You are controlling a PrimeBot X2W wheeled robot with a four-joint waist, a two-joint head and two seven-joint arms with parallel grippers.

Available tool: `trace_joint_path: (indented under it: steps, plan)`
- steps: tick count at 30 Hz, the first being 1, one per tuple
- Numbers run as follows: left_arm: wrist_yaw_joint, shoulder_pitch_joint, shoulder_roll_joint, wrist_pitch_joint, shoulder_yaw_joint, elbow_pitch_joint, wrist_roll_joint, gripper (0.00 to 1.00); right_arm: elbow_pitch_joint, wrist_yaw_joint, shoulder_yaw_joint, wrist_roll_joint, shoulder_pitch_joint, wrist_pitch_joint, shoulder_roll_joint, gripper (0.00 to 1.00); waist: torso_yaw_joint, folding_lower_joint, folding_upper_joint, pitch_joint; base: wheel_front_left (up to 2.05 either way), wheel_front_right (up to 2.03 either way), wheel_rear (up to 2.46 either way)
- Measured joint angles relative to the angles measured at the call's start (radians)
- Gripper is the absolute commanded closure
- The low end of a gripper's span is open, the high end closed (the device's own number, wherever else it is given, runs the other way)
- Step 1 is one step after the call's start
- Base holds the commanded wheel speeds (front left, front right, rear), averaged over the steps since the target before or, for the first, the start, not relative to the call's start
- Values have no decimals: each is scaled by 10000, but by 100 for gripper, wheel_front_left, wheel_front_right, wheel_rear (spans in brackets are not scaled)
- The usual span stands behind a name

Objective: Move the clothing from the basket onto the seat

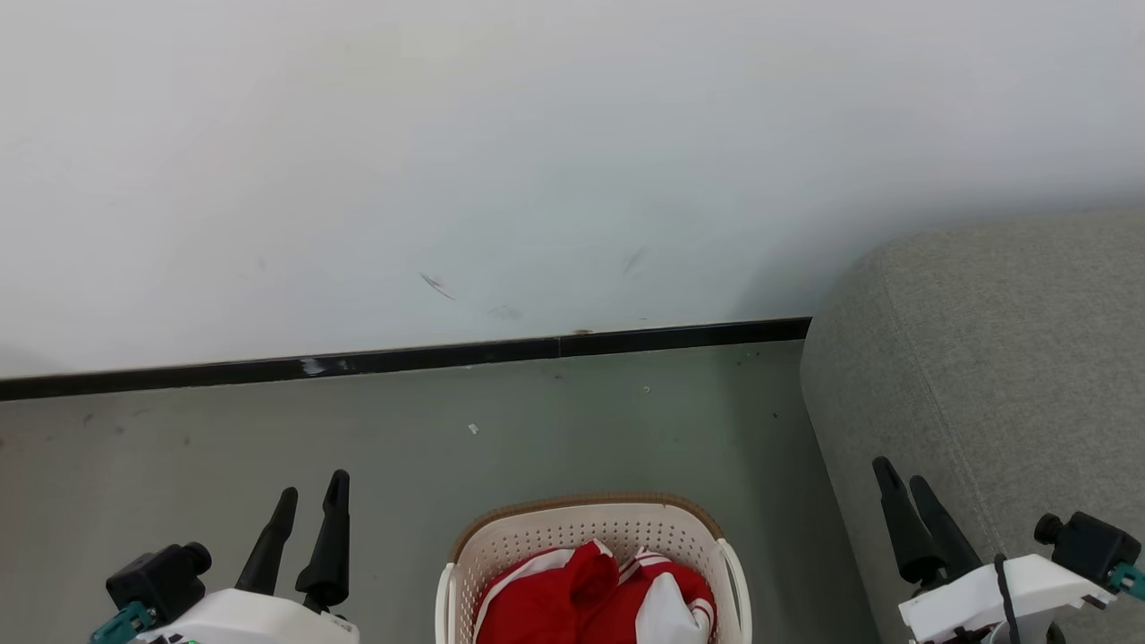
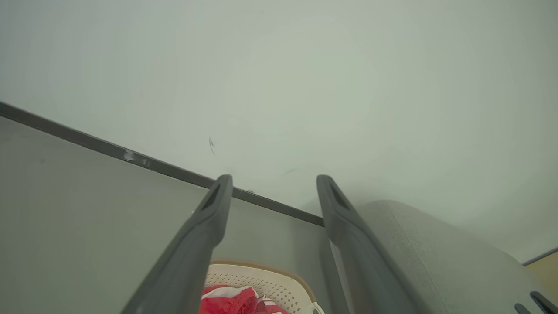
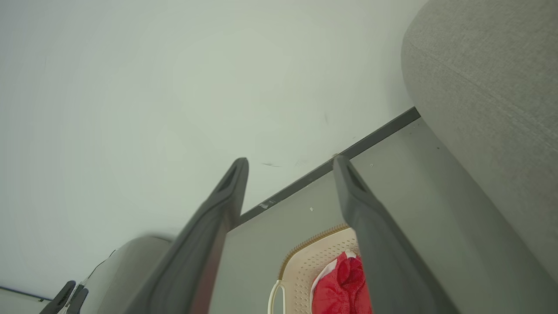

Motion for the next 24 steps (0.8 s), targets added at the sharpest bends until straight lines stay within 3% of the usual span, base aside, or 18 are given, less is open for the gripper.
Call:
trace_joint_path:
  steps: [11, 24]
  plan:
    - [347, 26, 63, -330, -274, -217, 1496, 0, -171, 6, 40, -1758, 140, -199, 56, 0, 10, -52, 0, 69, 0, 0, 0]
    - [779, 54, 44, -853, -602, -431, 3335, 0, -395, 8, 167, -3756, 140, -550, 102, 0, 16, -68, 0, 137, 0, 0, 0]
